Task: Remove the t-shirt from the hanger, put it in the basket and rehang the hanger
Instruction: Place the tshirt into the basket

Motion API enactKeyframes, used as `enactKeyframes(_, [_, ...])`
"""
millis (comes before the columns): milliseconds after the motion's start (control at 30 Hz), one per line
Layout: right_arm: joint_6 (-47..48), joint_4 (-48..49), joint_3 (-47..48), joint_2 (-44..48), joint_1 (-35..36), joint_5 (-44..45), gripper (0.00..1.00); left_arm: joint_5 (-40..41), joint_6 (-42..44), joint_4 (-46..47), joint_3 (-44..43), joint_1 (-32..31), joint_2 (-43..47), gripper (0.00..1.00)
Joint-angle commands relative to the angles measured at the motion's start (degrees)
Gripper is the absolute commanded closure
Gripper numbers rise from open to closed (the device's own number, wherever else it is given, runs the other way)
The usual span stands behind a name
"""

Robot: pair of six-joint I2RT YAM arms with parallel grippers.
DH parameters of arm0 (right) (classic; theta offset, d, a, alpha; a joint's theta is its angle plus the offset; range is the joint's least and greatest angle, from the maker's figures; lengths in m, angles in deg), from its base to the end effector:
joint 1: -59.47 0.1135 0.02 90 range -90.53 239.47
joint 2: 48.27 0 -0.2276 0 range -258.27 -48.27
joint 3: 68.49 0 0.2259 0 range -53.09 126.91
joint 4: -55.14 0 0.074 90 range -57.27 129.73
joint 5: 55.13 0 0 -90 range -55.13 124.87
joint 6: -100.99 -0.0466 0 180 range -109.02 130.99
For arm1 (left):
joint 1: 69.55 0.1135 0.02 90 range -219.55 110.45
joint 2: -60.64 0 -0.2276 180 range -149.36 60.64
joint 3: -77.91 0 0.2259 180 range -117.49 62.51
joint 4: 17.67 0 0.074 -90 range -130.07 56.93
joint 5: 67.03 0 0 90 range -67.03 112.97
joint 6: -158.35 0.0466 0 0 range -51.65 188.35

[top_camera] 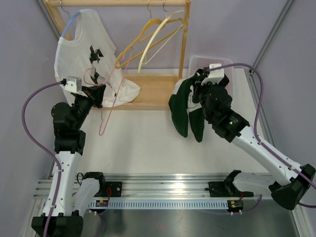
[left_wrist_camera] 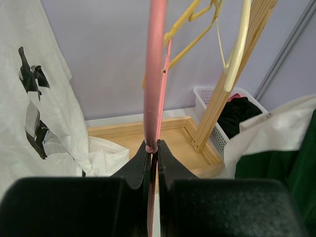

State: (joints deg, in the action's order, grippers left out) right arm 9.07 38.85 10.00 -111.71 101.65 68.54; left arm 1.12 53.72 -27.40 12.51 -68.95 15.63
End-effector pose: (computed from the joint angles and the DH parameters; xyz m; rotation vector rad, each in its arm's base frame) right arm 0.2020 0.1481 0.3733 -0.1008 1.5872 0.1326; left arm 0.1862 -0.0154 0.3749 0.1352 1.4077 -0.4667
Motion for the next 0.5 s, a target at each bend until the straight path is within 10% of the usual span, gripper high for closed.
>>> enactKeyframes(0, [3.94, 1.42, 12.45, -3.17, -3.58, 3.6, 1.0, -0.39, -0.22, 3.64, 0.6, 0.1, 0.98, 1.0])
enactKeyframes(467, [-4.4, -8.44, 43.25, -25.32, -26.78, -17.22, 1.0, -0.3, -0.48, 3.64, 0.78, 0.1, 0.98, 1.0])
